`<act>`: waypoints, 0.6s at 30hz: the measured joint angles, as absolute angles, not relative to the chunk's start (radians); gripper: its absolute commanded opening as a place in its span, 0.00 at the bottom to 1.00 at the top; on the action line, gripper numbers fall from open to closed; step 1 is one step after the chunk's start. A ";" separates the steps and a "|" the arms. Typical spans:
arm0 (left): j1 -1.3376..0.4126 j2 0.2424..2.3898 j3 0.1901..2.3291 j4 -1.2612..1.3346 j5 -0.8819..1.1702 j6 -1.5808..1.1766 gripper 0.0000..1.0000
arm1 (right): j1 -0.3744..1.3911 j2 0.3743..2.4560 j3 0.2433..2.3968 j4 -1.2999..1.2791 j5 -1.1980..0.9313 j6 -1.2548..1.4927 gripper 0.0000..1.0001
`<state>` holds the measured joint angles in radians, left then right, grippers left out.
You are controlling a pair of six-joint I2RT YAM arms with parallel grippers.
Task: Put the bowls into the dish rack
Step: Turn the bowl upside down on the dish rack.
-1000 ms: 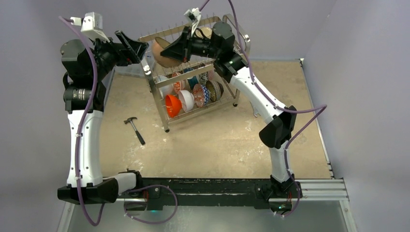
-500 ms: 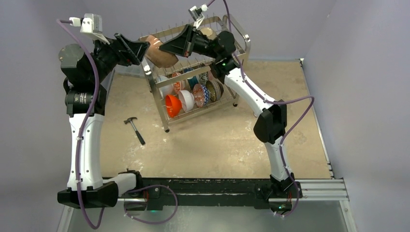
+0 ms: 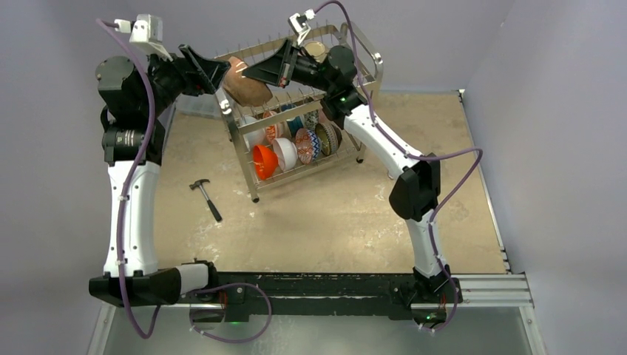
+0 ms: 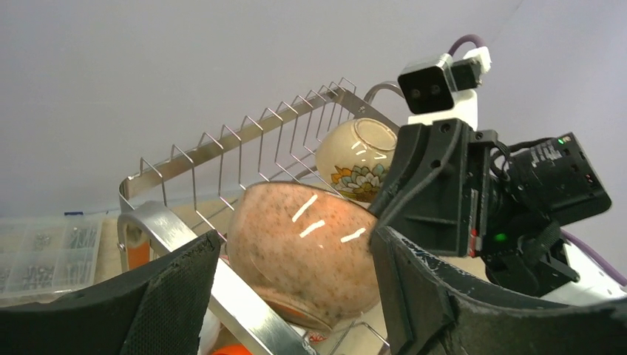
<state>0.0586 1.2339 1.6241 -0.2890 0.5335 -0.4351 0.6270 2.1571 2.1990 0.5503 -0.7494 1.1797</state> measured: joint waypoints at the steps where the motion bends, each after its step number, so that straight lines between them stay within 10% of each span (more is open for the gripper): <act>1: 0.059 1.254 1.648 -0.305 0.534 -0.432 0.70 | 0.627 2.157 2.199 0.544 -0.746 1.176 0.00; 18: -0.139 1.468 1.944 -0.571 0.340 -0.290 0.39 | 0.620 2.100 2.136 0.473 -0.680 1.124 0.27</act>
